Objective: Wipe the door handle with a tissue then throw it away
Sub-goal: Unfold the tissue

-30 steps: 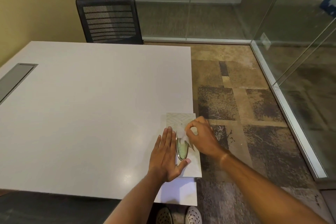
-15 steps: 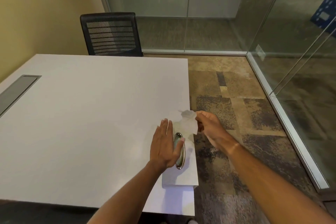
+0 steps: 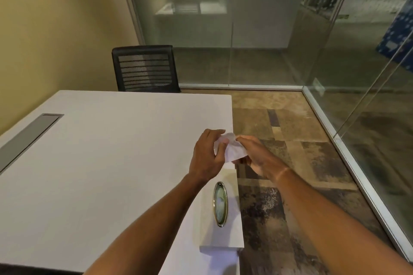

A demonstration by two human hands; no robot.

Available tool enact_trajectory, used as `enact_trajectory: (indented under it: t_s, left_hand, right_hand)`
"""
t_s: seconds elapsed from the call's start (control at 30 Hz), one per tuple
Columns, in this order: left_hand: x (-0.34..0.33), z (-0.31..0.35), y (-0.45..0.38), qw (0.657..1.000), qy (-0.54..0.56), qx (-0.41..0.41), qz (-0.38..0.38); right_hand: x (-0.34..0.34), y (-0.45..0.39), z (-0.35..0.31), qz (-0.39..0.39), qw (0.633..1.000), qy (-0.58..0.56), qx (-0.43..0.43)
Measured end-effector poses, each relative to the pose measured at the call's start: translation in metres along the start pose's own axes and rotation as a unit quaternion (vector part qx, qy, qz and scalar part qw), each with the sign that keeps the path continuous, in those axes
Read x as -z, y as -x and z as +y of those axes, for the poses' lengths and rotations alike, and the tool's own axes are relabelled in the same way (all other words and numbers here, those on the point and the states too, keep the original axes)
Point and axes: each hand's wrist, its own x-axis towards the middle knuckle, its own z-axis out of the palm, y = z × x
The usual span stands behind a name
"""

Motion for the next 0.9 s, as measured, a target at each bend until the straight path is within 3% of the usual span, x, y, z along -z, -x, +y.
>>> enact_trajectory:
  t_s: [0.1,0.27,0.43,0.73,0.9]
  left_hand:
    - [0.002,0.005,-0.011,1.0,-0.006,-0.009,0.026]
    - [0.004,0.015,-0.026,0.99,0.066,0.08,0.095]
    - [0.007,0.018,-0.03,0.981,0.095,0.134,0.099]
    - [0.004,0.012,-0.025,0.99,0.054,0.119,0.054]
    - [0.001,0.02,-0.023,0.99,0.075,0.092,0.079]
  right_hand:
    - [-0.003,-0.004,-0.011,0.006,1.0,-0.007,0.015]
    - [-0.004,-0.005,-0.021,-0.009,0.995,-0.093,0.038]
    - [-0.003,-0.001,-0.019,0.003,0.995,-0.068,0.077]
    - [-0.002,-0.001,-0.017,0.06,0.988,-0.049,0.136]
    - [-0.001,-0.002,-0.017,0.097,0.986,0.002,0.138]
